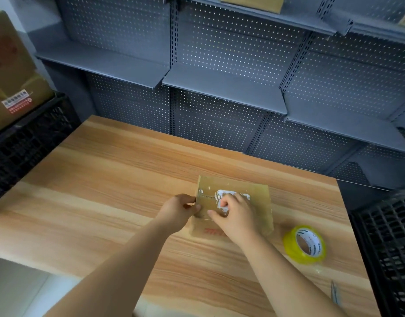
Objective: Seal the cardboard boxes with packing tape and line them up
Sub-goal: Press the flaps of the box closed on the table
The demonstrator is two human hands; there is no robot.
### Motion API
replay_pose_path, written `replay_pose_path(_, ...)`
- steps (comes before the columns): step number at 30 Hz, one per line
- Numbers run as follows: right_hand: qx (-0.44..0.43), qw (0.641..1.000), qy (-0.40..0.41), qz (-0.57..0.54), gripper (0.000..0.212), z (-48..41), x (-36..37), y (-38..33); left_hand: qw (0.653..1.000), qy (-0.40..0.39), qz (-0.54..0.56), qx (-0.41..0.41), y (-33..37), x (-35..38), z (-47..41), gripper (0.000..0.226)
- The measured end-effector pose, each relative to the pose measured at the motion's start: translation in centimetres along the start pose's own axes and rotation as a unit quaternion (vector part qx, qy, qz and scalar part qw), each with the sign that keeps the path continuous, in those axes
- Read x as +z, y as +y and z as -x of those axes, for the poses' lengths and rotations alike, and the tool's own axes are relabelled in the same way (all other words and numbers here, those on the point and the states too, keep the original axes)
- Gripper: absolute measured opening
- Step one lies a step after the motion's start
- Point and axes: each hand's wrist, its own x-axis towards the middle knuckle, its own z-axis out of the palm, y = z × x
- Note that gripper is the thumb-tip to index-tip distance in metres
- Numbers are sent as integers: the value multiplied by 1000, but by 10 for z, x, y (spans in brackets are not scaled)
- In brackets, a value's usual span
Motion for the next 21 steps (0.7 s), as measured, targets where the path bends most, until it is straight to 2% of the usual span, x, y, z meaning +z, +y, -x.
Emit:
replay_pose_path(2,23,999,-10,23,34,-4,-2,-2,999,-26,40,-4,0,-3,-3,26)
replay_pose_path(5,49,998,1,40,39,-5,-1,-5,988,-58,141,-36,-8,0,-3,41)
replay_pose_path(11,77,993,30,87,43,-3,9,-14,995,-28,97,-17,-4,6,-10,45)
replay_pose_path(14,86,992,24,89,43,-2,10,-14,982,-25,181,-52,-7,4,-6,46)
replay_pose_path(17,106,992,11,62,41,-3,8,-16,963,-27,259,-62,-13,8,2,32)
replay_pose_path(21,119,990,34,65,41,-1,14,-20,980,-9,194,-50,-8,12,7,15)
